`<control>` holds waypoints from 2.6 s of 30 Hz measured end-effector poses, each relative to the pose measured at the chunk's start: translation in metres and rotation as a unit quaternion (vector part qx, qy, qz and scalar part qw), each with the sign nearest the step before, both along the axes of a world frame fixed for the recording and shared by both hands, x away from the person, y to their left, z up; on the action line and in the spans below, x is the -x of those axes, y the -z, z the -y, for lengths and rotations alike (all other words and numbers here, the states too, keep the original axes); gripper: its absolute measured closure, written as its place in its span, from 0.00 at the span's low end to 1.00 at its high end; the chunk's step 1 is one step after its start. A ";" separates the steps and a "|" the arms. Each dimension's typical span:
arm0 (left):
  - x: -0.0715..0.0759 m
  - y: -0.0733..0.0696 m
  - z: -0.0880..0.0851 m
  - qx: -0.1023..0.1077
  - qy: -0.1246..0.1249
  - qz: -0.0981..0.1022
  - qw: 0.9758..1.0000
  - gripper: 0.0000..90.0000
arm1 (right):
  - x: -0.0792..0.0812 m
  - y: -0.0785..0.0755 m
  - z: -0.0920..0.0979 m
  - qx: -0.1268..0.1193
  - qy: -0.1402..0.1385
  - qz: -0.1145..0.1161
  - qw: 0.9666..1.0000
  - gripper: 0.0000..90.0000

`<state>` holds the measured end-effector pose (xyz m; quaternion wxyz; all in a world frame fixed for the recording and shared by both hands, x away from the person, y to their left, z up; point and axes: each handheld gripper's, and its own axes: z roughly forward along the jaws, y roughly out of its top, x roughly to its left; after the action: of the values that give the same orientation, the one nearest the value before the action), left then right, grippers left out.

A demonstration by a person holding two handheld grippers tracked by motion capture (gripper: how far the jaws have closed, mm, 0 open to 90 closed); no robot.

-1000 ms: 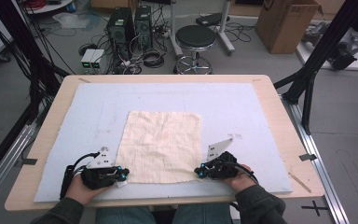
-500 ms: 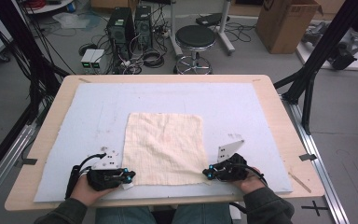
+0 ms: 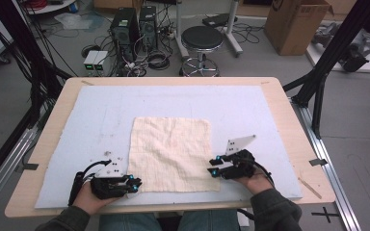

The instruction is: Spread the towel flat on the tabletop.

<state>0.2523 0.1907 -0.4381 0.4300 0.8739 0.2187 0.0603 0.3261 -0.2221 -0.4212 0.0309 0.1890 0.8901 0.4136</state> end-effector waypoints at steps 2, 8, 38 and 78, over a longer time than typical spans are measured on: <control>0.000 0.000 -0.001 0.001 0.001 0.000 1.000 0.90 | -0.013 -0.001 -0.003 -0.002 0.020 0.001 1.000 0.64; -0.002 0.002 -0.002 -0.010 -0.001 -0.002 1.000 0.90 | -0.051 0.002 -0.012 0.032 0.099 0.014 0.994 0.64; -0.010 -0.007 -0.013 0.036 -0.044 0.008 0.998 0.76 | -0.063 0.001 -0.003 -0.016 0.129 -0.003 0.992 0.72; -0.030 -0.024 -0.019 0.066 -0.115 0.025 0.991 0.50 | -0.028 -0.014 -0.005 -0.070 0.101 0.015 0.992 0.33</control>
<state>0.2828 0.2101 -0.4145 0.4820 0.8108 0.3109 0.1165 0.3543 -0.2166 -0.4074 0.0730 0.2736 0.8346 0.4725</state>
